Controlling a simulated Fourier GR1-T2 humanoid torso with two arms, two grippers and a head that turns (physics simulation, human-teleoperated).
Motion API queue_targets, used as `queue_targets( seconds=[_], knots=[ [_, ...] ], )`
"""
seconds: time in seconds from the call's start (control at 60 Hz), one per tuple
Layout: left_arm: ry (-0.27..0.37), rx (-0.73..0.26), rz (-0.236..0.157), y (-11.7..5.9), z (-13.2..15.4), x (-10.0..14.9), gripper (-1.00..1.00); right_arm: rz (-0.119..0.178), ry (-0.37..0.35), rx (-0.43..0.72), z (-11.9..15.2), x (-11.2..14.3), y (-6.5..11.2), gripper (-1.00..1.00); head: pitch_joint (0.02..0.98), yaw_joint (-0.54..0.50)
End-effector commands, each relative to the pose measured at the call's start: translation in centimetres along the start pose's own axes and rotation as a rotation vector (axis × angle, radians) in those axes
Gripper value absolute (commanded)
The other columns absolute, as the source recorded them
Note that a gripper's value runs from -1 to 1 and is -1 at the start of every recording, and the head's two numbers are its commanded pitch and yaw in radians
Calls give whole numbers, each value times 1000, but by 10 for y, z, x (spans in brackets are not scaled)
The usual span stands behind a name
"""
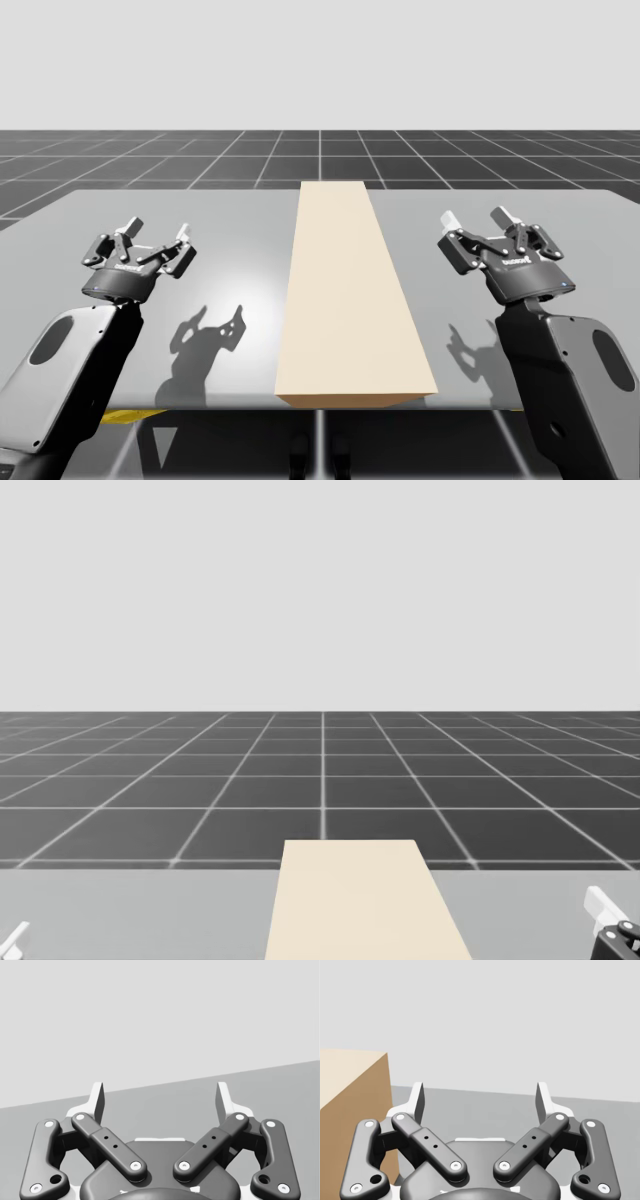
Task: Retrieve the object from inside the box.
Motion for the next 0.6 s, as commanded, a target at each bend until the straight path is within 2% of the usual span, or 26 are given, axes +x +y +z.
queue_targets(
  seconds=[0.017,0.033,0.1,0.133,0.217,0.25,0.283,0.3,0.317,0.35,0.383,0.417,0.433,0.5,0.517,0.6],
  knots=[
    [2,-1,-3,0,0,0,-1000,16,10,-33,3,-1,2,-1000,163,6],
    [2,-1,-2,0,0,0,-1000,26,14,-25,3,0,1,-1000,162,6],
    [14,5,-3,0,-1,-1,-1000,16,14,-5,2,0,2,-1000,162,6],
    [34,-3,-1,1,-1,-2,-1000,31,33,-6,0,-2,2,-1000,161,5],
    [133,-37,-22,1,-3,-9,-1000,32,77,14,-1,-5,0,-1000,160,4],
    [202,-73,-51,1,-5,-15,-1000,32,112,48,0,-7,-1,-1000,161,4],
    [245,-76,-84,1,-5,-20,-1000,45,137,68,0,-9,-2,-1000,162,3],
    [258,-89,-88,0,-5,-22,-1000,49,143,82,1,-10,-3,-1000,162,3],
    [307,-132,-94,-1,-4,-25,-1000,46,164,138,2,-11,-3,-1000,162,2],
    [346,-191,-96,-4,-2,-27,-1000,43,185,217,5,-13,-1,-1000,161,2],
    [371,-246,-101,-8,1,-29,-1000,50,196,270,7,-14,0,-1000,161,2],
    [379,-295,-105,-11,3,-29,-1000,30,205,312,9,-14,2,-1000,161,2],
    [390,-337,-91,-14,5,-29,-1000,22,210,335,10,-14,3,-1000,161,2],
    [405,-424,-105,-22,10,-29,-1000,39,213,389,13,-14,8,-1000,160,1],
    [412,-474,-117,-25,13,-30,-1000,39,224,420,15,-15,11,-1000,160,1],
    [409,-602,-146,-38,22,-29,-1000,64,233,505,20,-17,18,-1000,161,-2]
  ],
)
